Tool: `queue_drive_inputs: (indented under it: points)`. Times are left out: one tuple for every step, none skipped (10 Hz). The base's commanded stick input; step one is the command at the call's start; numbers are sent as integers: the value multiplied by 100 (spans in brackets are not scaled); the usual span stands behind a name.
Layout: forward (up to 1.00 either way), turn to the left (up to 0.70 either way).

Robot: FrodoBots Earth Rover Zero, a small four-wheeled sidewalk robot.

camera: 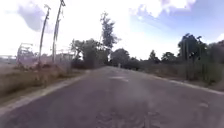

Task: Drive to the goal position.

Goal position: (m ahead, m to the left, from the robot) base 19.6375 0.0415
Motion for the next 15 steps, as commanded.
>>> queue_drive_inputs:
  points:
    - [100,0]
    - [100,-21]
    - [100,-40]
    - [100,-40]
    - [100,-10]
    - [100,0]
    - [100,0]
    - [100,0]
    - [100,0]
    - [86,0]
    - [0,0]
    - [0,0]
    - [3,0]
    - [74,0]
    - [100,0]
